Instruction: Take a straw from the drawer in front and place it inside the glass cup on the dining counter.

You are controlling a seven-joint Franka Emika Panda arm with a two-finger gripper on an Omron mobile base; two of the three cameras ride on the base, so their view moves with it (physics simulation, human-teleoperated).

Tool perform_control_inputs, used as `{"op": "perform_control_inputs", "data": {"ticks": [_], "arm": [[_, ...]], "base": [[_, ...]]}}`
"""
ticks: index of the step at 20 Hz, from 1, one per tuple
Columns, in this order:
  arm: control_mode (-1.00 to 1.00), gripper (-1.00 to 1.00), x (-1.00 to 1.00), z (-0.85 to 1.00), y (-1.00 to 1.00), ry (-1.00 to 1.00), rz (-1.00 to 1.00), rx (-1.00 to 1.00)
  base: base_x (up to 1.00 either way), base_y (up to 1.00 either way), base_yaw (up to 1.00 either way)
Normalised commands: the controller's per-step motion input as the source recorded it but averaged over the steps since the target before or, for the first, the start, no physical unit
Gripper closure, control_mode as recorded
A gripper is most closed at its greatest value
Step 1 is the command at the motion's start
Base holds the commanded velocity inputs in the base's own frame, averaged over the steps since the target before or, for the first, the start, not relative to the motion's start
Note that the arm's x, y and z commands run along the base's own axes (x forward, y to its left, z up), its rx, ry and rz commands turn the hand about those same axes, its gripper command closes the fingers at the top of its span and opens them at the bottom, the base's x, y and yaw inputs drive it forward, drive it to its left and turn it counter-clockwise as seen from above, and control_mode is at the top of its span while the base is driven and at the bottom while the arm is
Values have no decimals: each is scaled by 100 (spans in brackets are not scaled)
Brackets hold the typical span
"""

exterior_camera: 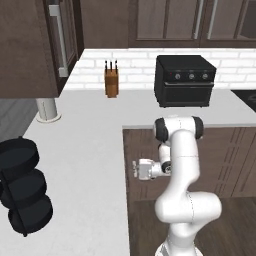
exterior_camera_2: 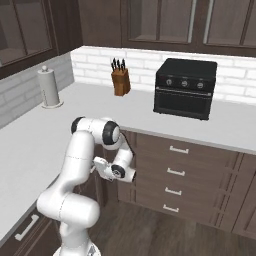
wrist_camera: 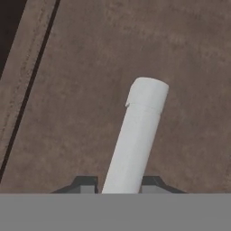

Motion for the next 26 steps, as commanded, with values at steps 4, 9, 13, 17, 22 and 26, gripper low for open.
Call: {"op": "perform_control_inputs", "data": {"ticks": [4,9,13,17,22,26], "arm": [[-100,100,-22,-1,-100,0,0,0],[-100,100,-24,-1,-100,0,0,1],[-100,100,-17,-1,-100,0,0,1],[-100,100,-10,0,-100,0,0,2],[-100,100,-10,0,-100,0,0,2],[-100,-100,-16,0,-81,0,0,0]], "base": [[0,0,0],[0,0,0],[0,0,0],[0,0,0],[0,0,0],[0,0,0]]}}
